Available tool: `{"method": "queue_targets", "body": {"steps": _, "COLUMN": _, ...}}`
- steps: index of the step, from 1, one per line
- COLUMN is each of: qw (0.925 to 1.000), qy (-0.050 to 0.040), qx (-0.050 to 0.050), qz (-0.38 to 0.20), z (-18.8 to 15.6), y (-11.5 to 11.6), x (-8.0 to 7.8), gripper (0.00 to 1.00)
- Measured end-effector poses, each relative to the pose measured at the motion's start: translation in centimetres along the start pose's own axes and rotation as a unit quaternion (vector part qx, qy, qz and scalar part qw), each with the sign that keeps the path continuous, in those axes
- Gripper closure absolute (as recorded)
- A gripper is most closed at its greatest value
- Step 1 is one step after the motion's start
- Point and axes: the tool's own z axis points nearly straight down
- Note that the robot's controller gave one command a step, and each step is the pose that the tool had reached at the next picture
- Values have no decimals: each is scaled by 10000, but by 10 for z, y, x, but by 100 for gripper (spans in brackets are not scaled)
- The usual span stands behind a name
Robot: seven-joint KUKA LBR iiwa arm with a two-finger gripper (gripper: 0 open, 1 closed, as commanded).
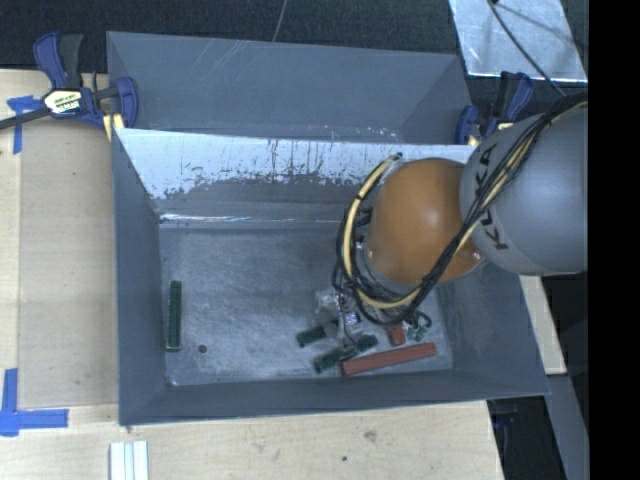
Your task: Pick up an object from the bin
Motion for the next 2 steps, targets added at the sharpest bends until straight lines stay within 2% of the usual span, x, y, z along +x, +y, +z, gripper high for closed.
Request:
{"method": "queue_targets", "body": {"steps": 1, "qw": 10000, "qy": 0, "qx": 0, "qz": 2, "z": 0, "y": 0, "x": 0, "gripper": 100}}
{"method": "queue_targets", "body": {"steps": 2, "qw": 9999, "qy": -8, "qx": 3, "qz": 141, "z": -115, "y": -6, "x": -12, "gripper": 100}}
